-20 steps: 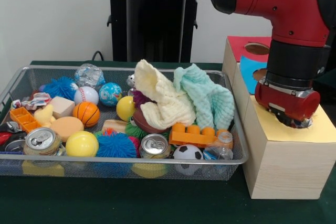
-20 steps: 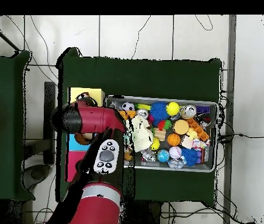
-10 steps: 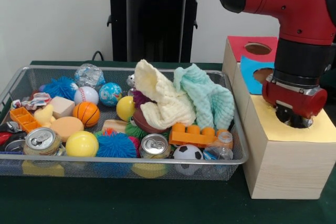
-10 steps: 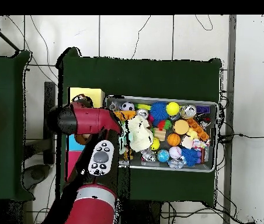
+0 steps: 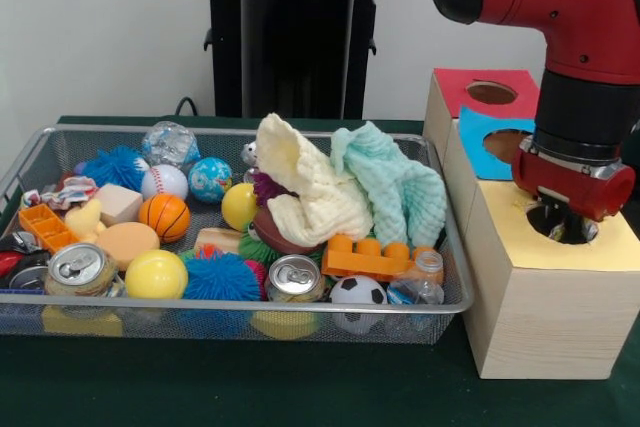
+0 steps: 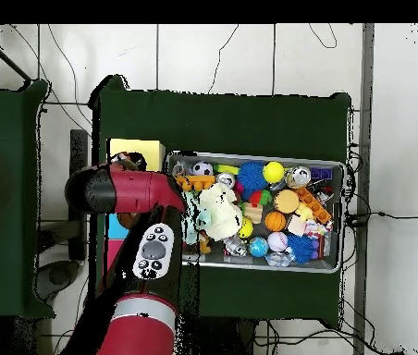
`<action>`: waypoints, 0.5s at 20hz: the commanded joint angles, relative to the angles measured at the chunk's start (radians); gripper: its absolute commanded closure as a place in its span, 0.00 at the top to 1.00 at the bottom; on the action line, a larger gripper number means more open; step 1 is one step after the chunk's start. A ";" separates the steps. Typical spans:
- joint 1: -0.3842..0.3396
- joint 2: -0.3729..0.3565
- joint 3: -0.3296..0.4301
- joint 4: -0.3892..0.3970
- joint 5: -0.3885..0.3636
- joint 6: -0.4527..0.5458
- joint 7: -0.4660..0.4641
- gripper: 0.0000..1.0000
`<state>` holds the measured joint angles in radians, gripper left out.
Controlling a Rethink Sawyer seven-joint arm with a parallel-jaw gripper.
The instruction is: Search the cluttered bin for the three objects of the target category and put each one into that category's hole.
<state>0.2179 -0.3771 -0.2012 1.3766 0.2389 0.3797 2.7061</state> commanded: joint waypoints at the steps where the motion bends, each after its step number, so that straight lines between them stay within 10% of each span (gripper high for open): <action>1: -0.023 0.050 0.076 0.007 0.035 0.163 0.095 0.00; 9: -0.001 0.049 0.030 -0.038 0.012 0.198 0.081 0.00; 10: 0.004 0.050 0.023 -0.042 0.010 0.197 0.081 1.00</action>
<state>0.2191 -0.3711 -0.2089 1.3534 0.2471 0.4062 2.7061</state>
